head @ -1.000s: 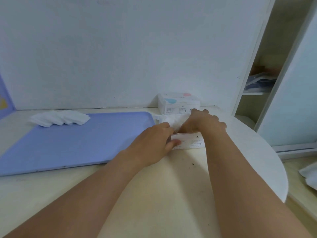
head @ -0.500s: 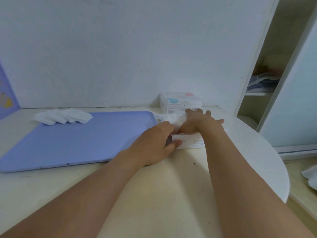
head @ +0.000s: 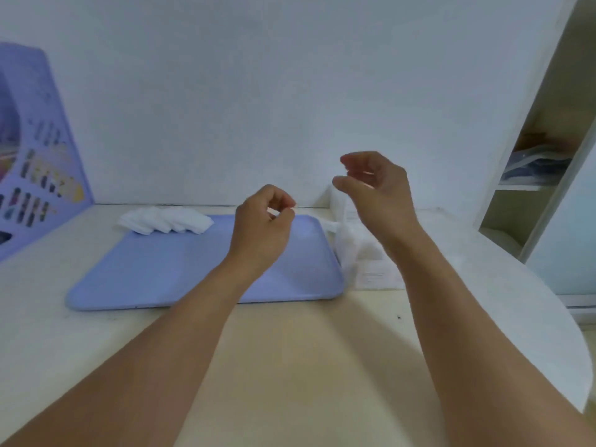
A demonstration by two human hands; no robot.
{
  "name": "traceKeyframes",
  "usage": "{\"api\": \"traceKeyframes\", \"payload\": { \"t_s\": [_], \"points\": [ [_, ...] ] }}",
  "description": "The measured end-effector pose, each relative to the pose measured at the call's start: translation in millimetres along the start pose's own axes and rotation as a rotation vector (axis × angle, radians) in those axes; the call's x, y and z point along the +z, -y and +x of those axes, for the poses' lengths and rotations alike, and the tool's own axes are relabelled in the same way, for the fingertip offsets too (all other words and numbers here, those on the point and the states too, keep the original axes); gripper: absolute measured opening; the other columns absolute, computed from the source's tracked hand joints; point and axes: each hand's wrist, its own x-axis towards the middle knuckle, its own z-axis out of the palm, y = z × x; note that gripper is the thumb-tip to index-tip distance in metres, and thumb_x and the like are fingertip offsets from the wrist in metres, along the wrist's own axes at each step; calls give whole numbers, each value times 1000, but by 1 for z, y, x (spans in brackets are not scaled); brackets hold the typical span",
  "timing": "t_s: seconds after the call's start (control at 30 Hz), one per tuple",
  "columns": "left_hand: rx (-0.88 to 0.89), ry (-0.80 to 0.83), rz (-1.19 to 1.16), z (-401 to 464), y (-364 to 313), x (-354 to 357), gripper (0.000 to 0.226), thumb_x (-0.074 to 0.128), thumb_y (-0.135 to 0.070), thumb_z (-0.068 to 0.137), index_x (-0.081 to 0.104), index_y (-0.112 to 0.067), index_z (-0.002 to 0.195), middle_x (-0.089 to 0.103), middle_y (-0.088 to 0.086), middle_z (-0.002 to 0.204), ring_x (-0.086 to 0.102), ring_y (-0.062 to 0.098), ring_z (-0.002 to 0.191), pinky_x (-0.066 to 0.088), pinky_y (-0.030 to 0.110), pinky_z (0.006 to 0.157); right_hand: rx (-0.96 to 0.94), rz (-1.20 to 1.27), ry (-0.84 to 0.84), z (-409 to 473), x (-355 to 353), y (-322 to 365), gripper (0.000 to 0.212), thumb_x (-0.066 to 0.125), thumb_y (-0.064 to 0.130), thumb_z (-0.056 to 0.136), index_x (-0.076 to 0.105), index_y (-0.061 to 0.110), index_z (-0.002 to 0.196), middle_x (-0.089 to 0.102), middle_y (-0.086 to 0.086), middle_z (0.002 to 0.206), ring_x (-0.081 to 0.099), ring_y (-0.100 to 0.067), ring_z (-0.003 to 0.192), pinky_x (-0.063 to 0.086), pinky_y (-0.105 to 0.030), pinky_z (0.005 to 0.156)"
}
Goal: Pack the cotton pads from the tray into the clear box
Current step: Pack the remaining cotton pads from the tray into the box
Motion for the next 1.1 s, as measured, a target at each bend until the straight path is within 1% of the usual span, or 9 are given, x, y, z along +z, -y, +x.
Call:
{"api": "traceKeyframes", "payload": {
  "t_s": [0.1, 0.27, 0.47, 0.63, 0.7, 0.77, 0.83, 0.93, 1.1],
  "points": [
    [-120, 57, 229, 21, 16, -58, 19, 58, -9, 87, 64, -26, 85, 69, 1, 85, 67, 24, 76, 56, 37, 68, 36, -24, 227, -27, 62, -7, 21, 76, 14, 84, 72, 17, 104, 74, 3, 90, 69, -8, 82, 57, -28, 78],
    [-235, -91, 437, 5, 61, -135, 20, 52, -5, 89, 63, -19, 98, 66, 1, 96, 61, 23, 78, 44, 30, 64, 82, -350, 497, -31, 152, -18, 63, 82, 35, 81, 54, 18, 134, 63, 2, 120, 59, -16, 106, 49, -28, 84],
    [-283, -231, 333, -5, 93, -164, 35, 54, 3, 81, 57, -22, 105, 62, -2, 101, 59, 23, 89, 42, 28, 65, -18, -531, 547, 11, 239, -25, 72, 78, 33, 82, 44, 10, 141, 55, -10, 136, 54, -29, 124, 49, -38, 92],
    [-285, -126, 480, 3, 104, -167, 45, 59, -3, 82, 56, -11, 126, 59, 7, 125, 58, 29, 109, 43, 30, 86, -44, -668, 581, 33, 273, -44, 64, 72, 35, 86, 47, 12, 139, 57, -8, 135, 53, -28, 125, 50, -39, 94],
    [-276, -104, 502, 4, 108, -164, 47, 59, -6, 83, 54, -12, 129, 58, 6, 129, 57, 29, 113, 41, 29, 85, -50, -655, 563, 38, 279, -51, 50, 71, 40, 84, 56, 16, 125, 63, -2, 121, 59, -25, 112, 51, -38, 85],
    [-280, -95, 512, 7, 108, -162, 44, 58, -9, 85, 54, -12, 129, 58, 6, 129, 57, 27, 113, 38, 27, 81, -56, -677, 531, 40, 284, -55, 32, 72, 51, 80, 54, 24, 86, 58, 7, 87, 56, -21, 83, 41, -32, 60],
    [-294, -107, 519, 7, 108, -161, 40, 57, -11, 87, 55, -12, 126, 59, 6, 127, 57, 27, 111, 36, 26, 80, -61, -718, 505, 39, 291, -54, 49, 73, 60, 76, 40, 24, 69, 47, 8, 70, 47, -17, 64, 27, -30, 50],
    [-324, -136, 519, 7, 105, -160, 34, 55, -12, 88, 56, -11, 122, 61, 7, 121, 54, 24, 97, 35, 26, 76, -76, -786, 475, 41, 298, -48, 56, 74, 57, 77, 33, 21, 65, 41, 3, 66, 43, -21, 61, 23, -29, 48],
    [-354, -139, 521, 6, 102, -160, 25, 53, -14, 90, 56, -8, 114, 60, 6, 109, 49, 23, 87, 37, 29, 73, -178, -891, 471, 45, 299, -48, 38, 66, 41, 87, 42, 16, 71, 43, 0, 69, 48, -27, 67, 27, -29, 50]
  ]
}}
